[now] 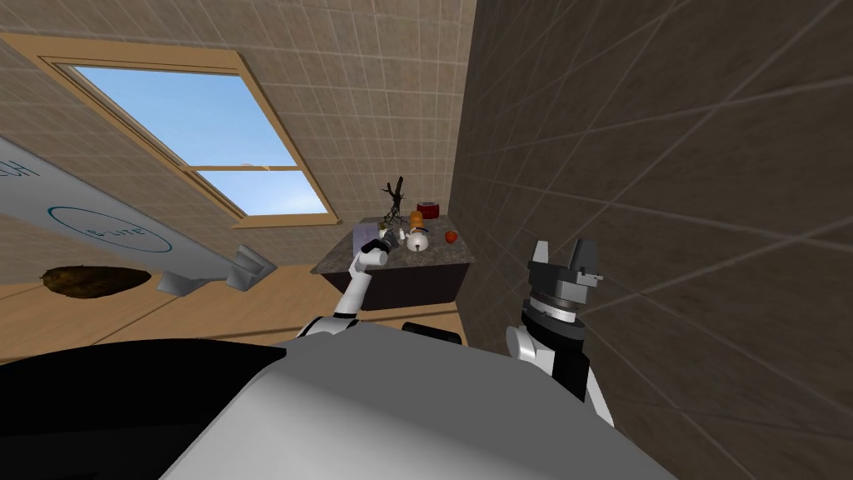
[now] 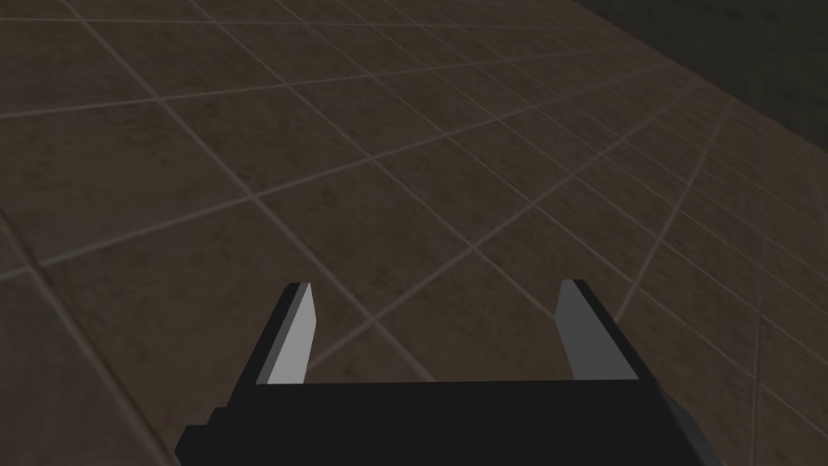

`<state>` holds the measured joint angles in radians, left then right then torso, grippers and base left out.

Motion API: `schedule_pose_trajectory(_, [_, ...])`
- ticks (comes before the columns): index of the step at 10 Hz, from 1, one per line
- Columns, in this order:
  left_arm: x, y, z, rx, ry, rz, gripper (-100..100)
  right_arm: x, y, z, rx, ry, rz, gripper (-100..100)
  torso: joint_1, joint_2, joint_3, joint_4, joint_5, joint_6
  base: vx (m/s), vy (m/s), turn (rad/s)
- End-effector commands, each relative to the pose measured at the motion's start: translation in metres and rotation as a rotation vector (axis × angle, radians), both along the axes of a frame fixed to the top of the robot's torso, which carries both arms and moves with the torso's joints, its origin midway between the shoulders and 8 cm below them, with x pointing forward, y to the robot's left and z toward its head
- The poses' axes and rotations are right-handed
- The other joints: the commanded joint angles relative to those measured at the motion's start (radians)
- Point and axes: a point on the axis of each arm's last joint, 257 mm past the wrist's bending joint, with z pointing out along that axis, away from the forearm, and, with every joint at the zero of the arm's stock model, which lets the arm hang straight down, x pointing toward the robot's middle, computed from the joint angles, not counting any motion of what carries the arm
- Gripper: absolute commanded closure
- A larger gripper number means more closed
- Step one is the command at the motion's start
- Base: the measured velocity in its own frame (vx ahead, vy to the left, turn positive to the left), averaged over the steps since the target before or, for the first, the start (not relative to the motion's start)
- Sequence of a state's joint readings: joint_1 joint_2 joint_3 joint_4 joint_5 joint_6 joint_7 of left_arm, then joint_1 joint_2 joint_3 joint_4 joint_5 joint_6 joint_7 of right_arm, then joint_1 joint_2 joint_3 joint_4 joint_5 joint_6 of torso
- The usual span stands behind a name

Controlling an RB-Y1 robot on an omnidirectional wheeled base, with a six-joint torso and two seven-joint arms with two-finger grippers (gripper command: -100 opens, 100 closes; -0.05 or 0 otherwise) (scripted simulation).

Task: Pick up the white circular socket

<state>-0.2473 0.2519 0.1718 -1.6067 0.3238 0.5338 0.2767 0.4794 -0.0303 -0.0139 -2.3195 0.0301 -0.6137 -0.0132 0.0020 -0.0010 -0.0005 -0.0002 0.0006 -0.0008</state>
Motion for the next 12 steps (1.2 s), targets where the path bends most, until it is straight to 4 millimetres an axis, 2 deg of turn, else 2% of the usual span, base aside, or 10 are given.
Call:
schedule_pose_trajectory(1, [0.007, 0.001, -0.008, -0.021, 0.050, -0.004, -100, 0.000, 0.000, 0.000, 0.000, 0.000, 0.000, 0, 0.000, 0.000, 0.000, 0.000, 0.000, 0.000, 0.009, 0.020, -0.019])
schedule_pose_trajectory(12, [0.015, -0.007, -0.056, -0.098, 0.336, -0.021, -100, 0.000, 0.000, 0.000, 0.000, 0.000, 0.000, 0, -0.001, -0.002, -0.001, -0.001, 0.000, 0.000, 0.026, 0.017, -0.003])
